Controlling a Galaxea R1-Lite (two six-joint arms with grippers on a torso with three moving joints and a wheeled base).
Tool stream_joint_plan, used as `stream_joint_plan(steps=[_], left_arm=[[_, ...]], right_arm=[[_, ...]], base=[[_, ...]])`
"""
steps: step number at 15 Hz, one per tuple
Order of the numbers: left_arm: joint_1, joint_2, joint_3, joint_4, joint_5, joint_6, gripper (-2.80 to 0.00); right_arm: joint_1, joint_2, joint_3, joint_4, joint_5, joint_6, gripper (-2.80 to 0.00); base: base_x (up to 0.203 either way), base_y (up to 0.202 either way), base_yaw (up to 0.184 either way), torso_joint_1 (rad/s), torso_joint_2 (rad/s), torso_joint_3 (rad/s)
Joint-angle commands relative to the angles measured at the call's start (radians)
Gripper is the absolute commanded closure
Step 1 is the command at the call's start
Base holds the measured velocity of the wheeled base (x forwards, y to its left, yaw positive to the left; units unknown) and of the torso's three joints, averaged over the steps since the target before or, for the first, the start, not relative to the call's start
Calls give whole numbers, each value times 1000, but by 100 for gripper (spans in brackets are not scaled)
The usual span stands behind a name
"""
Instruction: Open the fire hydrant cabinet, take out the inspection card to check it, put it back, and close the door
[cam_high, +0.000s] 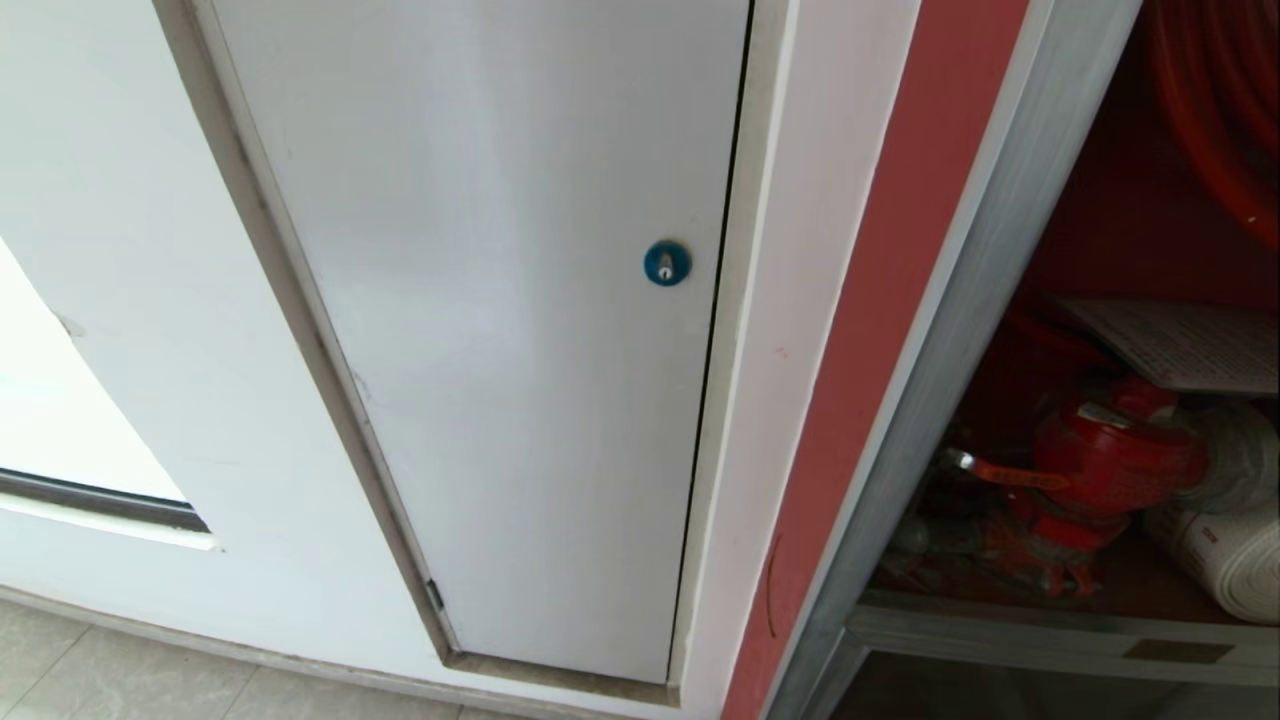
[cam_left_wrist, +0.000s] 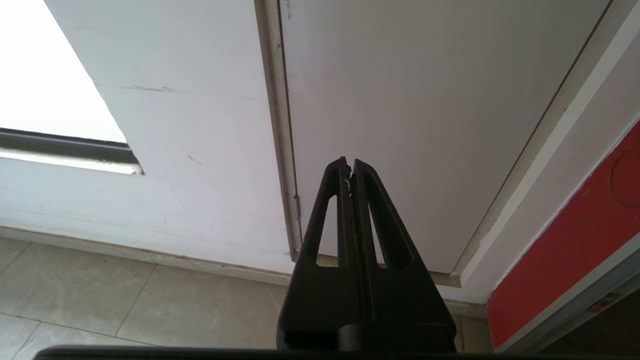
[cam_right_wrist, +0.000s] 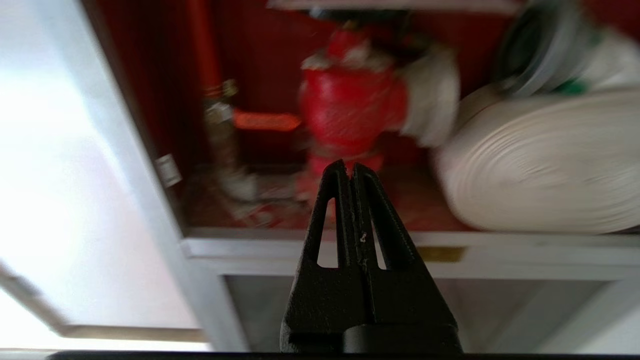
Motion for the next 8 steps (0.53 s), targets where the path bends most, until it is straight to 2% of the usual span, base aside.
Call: stream_joint_plan(steps=[1,4,6,8], left_arm=[[0,1,0,-1,0,0,0],[0,1,0,-1,0,0,0],[0,1,0,-1,0,0,0],[0,1,0,-1,0,0,0]], right_arm=[[1,126,-97,40,-39,-65,0],[1,241,-251,159,-51,-211,0],[0,314,-369,297,-60,-372,0],[-2,391,-482,431,-127,-557,0]], base=[[0,0,0,0,0,0],[0,0,0,0,0,0],[0,0,0,0,0,0],[0,0,0,0,0,0]])
